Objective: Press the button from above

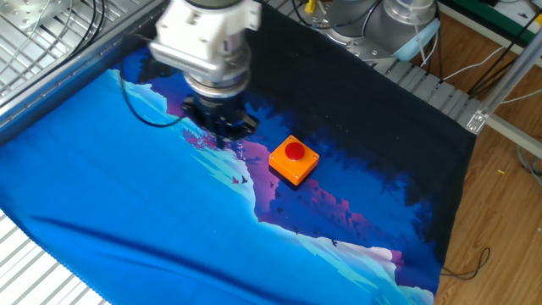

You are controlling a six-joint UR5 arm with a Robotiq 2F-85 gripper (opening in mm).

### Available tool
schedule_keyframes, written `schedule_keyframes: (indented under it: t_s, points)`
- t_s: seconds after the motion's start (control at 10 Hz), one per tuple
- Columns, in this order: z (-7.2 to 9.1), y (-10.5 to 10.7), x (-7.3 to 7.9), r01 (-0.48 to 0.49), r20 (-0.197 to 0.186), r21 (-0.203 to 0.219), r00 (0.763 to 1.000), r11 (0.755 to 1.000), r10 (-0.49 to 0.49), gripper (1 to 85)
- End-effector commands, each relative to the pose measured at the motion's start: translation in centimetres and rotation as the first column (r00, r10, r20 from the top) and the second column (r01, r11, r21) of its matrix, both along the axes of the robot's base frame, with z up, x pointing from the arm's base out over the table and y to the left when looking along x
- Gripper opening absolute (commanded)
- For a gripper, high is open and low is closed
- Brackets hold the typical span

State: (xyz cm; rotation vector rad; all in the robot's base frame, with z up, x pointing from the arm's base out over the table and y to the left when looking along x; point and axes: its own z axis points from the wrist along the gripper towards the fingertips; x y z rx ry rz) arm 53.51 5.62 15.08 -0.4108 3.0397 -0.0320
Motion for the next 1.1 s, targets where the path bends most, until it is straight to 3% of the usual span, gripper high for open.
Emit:
schedule_keyframes:
  t_s: [0.0, 0.3, 0.8, 1.0]
  points:
    - [-0.1, 4.1, -0.8, 0.056, 0.009, 0.041, 0.998, 0.998, -0.057, 1.0]
    - [0.0, 3.8, 0.4, 0.038, 0.054, 0.027, 0.998, 0.999, -0.040, 1.0]
    - [0.1, 3.2, 0.9, -0.065, 0.073, -0.011, 0.995, 0.998, 0.066, 1.0]
    - [0.0, 3.5, 0.3, -0.065, 0.066, -0.001, 0.996, 0.998, 0.065, 1.0]
